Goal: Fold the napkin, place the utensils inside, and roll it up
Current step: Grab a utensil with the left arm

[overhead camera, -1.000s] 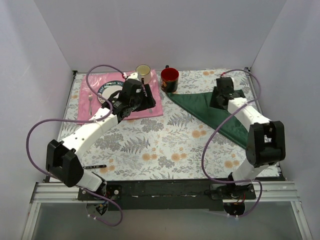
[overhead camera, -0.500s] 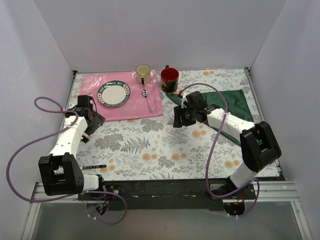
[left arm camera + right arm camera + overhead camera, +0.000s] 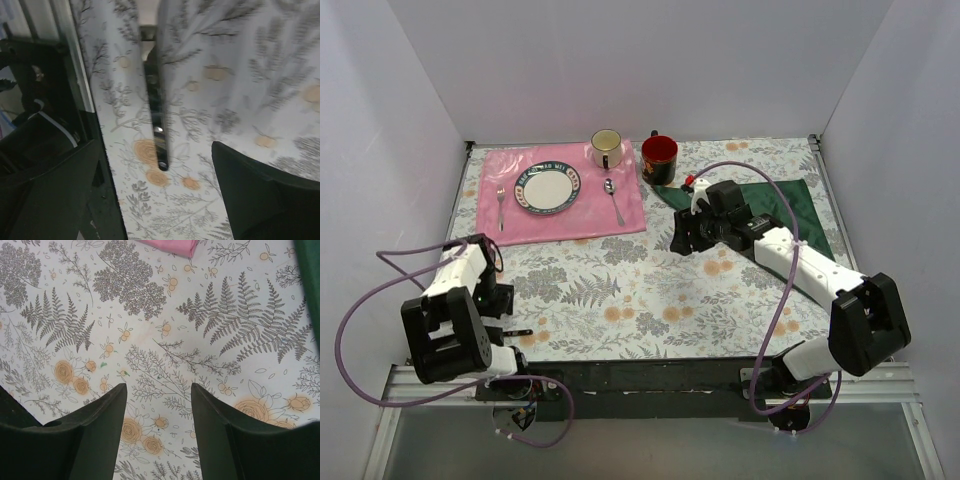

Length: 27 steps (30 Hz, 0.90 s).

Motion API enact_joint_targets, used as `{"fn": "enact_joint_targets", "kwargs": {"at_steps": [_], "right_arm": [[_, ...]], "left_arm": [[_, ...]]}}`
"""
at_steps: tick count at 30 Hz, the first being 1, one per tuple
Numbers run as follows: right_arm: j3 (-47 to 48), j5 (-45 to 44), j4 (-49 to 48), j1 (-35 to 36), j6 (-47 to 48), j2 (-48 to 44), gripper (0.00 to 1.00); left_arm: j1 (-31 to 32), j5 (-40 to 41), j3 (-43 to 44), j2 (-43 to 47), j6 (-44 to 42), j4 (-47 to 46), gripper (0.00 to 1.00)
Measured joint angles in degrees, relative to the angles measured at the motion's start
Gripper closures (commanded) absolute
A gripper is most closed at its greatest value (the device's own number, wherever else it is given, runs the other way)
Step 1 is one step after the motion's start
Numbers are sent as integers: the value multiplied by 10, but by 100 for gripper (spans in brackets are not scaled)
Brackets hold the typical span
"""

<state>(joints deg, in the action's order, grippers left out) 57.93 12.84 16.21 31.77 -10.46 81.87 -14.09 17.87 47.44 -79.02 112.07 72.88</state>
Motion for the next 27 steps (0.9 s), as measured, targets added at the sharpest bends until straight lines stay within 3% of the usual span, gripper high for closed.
{"fn": "enact_joint_targets", "kwargs": {"at_steps": [7, 12, 15, 18, 19, 23, 25, 27], "right_arm": [[-16, -2, 1, 0, 5, -17, 38], [-32, -5, 5, 0, 7, -19, 38], [-35, -9, 10, 0, 9, -25, 37], [-35, -13, 10, 0, 11, -36, 38], [-35, -14, 10, 0, 12, -40, 38], [-35, -19, 11, 0, 13, -50, 38], [-35, -22, 14, 0, 13, -52, 38], [-36, -25, 18, 0, 13, -54, 38]], "left_arm": [[-39, -38, -88, 86, 12, -3, 16], [-49, -55, -126, 108, 16, -53, 34], [-53, -66, -136, 111, 17, -75, 38], [-54, -72, -140, 113, 17, -87, 54], [-56, -74, -141, 114, 18, -92, 70], [-57, -86, -147, 115, 18, -129, 92], [-57, -87, -148, 120, 19, -134, 100], [-57, -86, -148, 125, 18, -134, 100]]}}
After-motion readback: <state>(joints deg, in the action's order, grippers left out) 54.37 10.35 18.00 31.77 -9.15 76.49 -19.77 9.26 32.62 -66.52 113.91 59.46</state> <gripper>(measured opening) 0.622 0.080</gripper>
